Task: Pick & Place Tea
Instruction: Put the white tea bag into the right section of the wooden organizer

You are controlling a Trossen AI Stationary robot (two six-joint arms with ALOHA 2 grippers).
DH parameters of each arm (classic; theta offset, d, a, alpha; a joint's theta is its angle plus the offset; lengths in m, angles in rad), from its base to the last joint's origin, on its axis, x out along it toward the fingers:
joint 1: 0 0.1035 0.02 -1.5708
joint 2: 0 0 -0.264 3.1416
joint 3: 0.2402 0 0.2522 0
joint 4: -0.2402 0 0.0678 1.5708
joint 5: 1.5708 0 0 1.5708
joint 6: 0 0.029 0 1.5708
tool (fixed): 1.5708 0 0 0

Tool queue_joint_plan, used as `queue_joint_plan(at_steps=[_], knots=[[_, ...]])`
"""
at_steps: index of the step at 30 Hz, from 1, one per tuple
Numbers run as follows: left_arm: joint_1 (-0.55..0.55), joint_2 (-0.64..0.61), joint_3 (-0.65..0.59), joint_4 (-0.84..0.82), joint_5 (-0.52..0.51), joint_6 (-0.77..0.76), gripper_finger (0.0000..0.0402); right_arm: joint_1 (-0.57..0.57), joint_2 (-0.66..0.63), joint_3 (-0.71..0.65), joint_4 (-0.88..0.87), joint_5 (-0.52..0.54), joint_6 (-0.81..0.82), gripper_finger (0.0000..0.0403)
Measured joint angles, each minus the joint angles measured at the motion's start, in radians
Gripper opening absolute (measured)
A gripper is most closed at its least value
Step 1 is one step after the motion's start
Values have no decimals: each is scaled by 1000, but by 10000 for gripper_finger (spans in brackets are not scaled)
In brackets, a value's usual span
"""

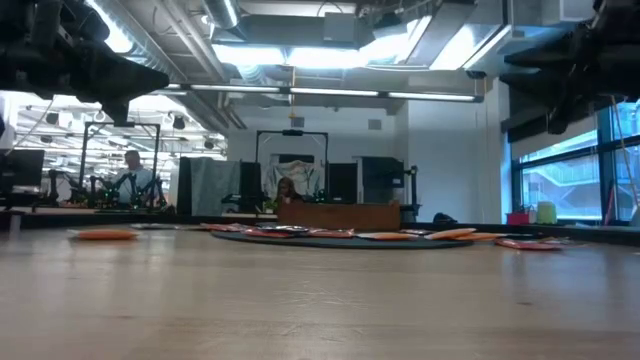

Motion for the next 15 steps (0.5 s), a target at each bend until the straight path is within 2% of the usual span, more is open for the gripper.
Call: queue_joint_plan(at_steps=[3, 9, 12, 15], knots=[[0, 0, 0, 4, 0, -13, 15, 0, 0, 0, 50, 23, 18, 147], [0, 0, 0, 56, -1, -171, 15, 0, 0, 0, 82, 129, 123, 200], [0, 0, 0, 78, -10, -261, 15, 0, 0, 0, 142, 129, 135, 220], [0, 0, 0, 109, -22, -280, 15, 0, 0, 0, 173, 122, 86, 232]])
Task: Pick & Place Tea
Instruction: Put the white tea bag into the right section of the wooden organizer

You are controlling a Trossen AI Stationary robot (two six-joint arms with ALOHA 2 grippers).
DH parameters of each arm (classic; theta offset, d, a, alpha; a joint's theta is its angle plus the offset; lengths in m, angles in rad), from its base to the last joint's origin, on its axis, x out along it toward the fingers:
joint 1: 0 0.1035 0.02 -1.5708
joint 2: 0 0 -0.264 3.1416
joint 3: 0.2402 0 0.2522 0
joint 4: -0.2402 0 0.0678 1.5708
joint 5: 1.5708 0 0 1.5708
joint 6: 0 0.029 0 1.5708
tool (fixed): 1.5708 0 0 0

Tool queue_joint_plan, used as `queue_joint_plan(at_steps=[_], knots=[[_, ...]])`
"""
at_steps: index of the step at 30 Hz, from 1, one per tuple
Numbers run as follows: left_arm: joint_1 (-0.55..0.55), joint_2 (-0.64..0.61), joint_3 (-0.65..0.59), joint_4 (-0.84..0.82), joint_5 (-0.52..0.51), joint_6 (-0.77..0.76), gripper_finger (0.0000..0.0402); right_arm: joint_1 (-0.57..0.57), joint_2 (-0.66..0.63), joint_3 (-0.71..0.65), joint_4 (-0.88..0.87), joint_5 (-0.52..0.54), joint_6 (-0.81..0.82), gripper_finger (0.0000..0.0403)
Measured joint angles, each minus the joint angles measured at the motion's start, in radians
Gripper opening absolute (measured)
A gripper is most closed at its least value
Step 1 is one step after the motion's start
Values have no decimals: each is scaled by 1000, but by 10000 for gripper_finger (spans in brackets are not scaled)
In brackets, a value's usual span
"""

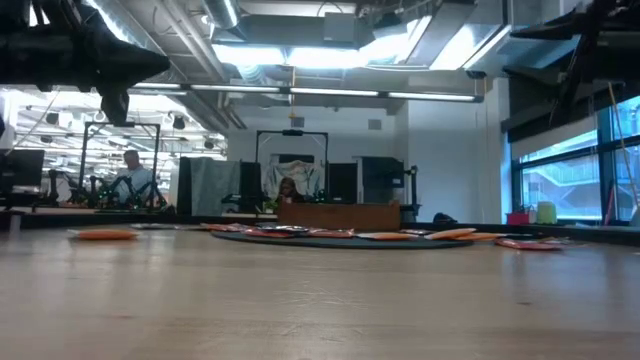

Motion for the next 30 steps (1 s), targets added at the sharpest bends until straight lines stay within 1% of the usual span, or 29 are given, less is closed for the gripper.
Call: queue_joint_plan(at_steps=[2, 4, 8, 12, 15, 19, 23, 25, 28, 30], knots=[[0, 0, 0, 24, 1, -2, 15, 0, 0, 0, -4, -11, -28, 235], [0, 0, 0, 49, -3, -14, 15, 0, 3, 0, -14, -49, -21, 236], [0, 0, 0, 88, -2, -21, 15, -3, 34, 7, -32, -44, 52, 234], [-1, 0, 0, 130, 2, -68, 15, -30, 106, 85, -85, -37, 85, 220], [0, 0, 0, 147, -23, -78, 15, -62, 193, 175, -206, -33, 168, 208], [0, 0, 0, 174, -51, -91, 15, -113, 348, 310, -423, -60, 353, 196], [0, 0, 0, 184, -57, -130, 15, -179, 538, 424, -615, -128, 509, 187], [0, 0, 0, 183, -57, -129, 15, -227, 623, 460, -679, -188, 603, 184], [0, 0, 0, 183, -63, -116, 15, -299, 737, 482, -710, -344, 737, 183], [0, 0, 0, 183, -68, -116, 15, -342, 806, 482, -709, -448, 763, 182]])
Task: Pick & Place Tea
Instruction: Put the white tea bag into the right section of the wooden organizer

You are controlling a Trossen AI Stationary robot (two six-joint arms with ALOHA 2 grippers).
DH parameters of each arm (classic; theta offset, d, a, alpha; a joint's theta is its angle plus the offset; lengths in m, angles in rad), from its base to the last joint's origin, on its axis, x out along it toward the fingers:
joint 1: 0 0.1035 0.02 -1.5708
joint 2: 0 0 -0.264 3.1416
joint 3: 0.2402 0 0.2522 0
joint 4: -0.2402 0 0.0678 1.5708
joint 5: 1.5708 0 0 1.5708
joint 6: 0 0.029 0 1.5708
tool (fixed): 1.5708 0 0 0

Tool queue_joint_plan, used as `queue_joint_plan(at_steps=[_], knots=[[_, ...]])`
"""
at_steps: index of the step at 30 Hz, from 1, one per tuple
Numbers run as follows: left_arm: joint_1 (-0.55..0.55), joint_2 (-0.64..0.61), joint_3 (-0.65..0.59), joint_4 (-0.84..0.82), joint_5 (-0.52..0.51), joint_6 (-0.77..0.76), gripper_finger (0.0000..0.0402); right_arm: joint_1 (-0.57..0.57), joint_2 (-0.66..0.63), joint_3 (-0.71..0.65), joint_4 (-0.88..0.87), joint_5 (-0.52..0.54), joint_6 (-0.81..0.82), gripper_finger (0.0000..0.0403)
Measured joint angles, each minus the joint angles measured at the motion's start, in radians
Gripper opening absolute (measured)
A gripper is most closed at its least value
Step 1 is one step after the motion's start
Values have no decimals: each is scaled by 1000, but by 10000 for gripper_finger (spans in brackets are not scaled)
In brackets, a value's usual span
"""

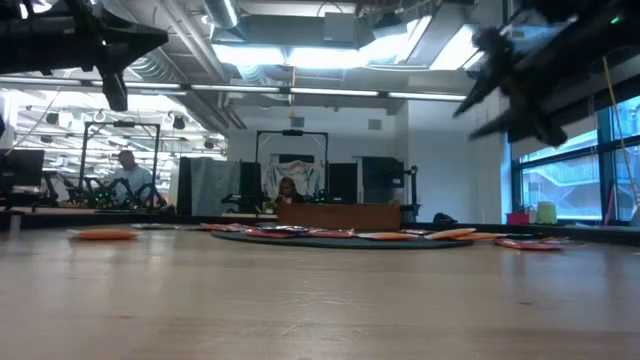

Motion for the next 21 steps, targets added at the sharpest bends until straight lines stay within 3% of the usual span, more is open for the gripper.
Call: queue_joint_plan(at_steps=[3, 6, 10, 15, 21], knots=[[0, 1, 0, 6, -6, -59, 15, -51, 109, 0, 1, -98, 24, 182], [0, 24, 0, 43, -39, -158, 15, -93, 187, 0, 1, -122, 19, 182], [0, 132, 12, 139, -46, -131, 15, -138, 242, 0, 2, -154, 17, 182], [8, 396, 150, 172, -30, -43, 15, -178, 255, -1, 4, -184, -30, 182], [116, 811, 391, 160, 120, 30, 15, -221, 254, -1, 4, -203, -55, 182]])
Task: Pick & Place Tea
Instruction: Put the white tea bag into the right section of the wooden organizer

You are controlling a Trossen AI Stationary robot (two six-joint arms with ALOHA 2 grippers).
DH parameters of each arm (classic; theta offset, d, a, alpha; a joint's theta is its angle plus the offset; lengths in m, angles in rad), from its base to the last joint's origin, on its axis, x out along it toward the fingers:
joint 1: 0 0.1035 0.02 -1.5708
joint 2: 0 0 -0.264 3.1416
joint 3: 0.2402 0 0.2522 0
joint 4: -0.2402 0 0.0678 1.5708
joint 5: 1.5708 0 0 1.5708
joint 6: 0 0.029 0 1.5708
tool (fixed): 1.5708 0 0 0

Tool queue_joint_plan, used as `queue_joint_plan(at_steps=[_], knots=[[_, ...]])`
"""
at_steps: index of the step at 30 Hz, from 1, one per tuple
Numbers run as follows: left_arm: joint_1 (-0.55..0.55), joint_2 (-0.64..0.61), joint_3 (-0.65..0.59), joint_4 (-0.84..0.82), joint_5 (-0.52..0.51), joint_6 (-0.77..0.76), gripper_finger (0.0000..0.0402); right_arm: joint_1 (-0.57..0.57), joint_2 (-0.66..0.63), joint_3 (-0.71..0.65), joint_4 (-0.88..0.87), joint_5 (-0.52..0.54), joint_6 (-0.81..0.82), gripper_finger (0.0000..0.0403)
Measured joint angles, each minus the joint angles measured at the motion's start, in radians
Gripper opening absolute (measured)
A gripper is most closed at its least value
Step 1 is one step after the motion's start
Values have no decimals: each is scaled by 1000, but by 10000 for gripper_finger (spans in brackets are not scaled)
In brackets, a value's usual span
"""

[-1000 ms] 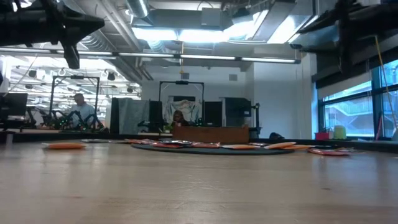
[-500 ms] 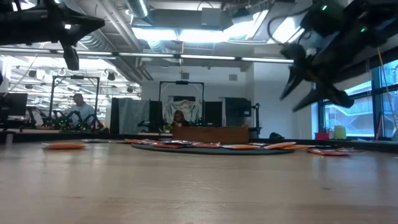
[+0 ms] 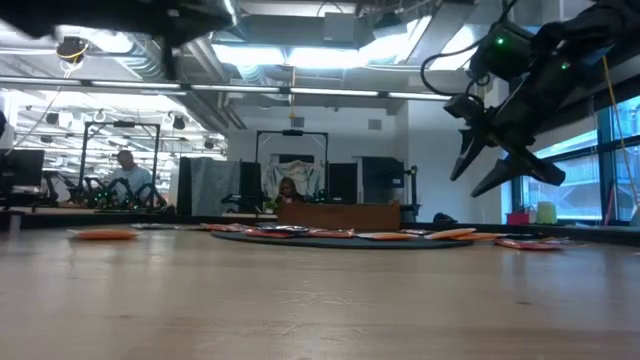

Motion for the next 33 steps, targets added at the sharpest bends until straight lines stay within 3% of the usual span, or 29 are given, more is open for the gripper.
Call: queue_joint_plan(at_steps=[6, 13, 22, 33], knots=[[154, 392, 253, -1, 281, 0, 15, -16, 0, 0, 0, -30, -10, 182], [219, 771, 502, 2, 524, 64, 15, -27, 0, 0, -1, 10, -17, 182], [202, 1116, 698, 5, 570, 122, 15, -60, 0, 0, -3, 13, -17, 182], [135, 1382, 931, 3, 551, 255, 15, -70, 0, 0, -2, 13, -6, 182]])
